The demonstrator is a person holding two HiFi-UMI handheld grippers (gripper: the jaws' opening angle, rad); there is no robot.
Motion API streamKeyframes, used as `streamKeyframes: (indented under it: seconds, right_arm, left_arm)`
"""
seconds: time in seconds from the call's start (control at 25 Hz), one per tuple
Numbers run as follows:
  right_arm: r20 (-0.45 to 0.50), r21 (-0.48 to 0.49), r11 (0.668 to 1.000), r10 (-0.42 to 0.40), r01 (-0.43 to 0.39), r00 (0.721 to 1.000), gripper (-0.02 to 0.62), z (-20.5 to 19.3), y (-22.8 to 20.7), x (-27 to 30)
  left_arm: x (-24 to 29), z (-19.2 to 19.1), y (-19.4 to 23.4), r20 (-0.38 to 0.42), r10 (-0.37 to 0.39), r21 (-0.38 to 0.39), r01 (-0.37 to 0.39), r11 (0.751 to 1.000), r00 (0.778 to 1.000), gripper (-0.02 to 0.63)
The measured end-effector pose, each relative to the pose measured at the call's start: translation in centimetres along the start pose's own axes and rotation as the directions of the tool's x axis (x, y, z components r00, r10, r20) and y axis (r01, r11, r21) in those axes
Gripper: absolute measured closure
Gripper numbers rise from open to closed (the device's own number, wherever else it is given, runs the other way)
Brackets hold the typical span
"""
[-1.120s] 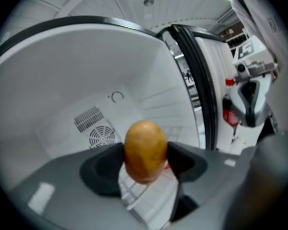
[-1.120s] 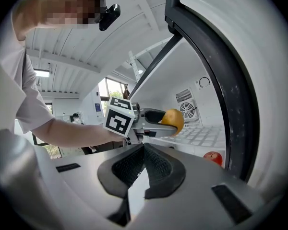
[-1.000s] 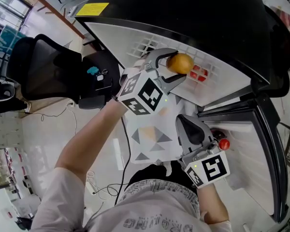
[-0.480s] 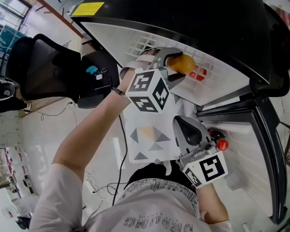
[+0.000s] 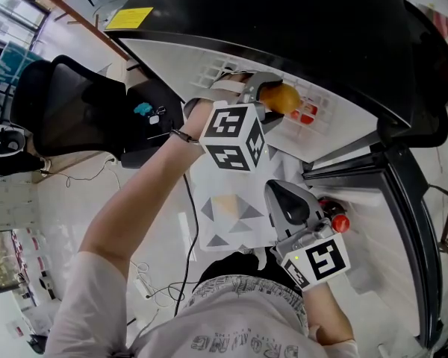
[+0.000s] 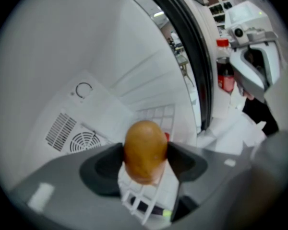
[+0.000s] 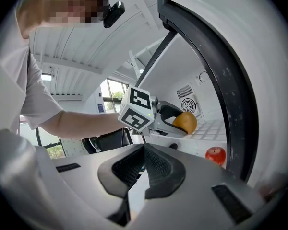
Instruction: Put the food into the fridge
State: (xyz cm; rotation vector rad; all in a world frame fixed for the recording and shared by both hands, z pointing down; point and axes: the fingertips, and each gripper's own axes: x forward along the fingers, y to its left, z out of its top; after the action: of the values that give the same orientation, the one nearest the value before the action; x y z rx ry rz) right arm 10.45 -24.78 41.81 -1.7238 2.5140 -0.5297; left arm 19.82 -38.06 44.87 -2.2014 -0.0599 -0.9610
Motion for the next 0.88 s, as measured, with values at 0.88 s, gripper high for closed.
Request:
streamKeyframes:
  seconds: [0.88]
  right_arm:
    - [0.009, -0.001, 1.0, 0.011, -0.011, 1.0, 0.594, 0.32, 0.3, -0.92]
  left_arm:
    - [-0.54, 0.65, -0.35, -0.023, -0.006, 0.004, 0.006, 1.0, 1.0, 0.288]
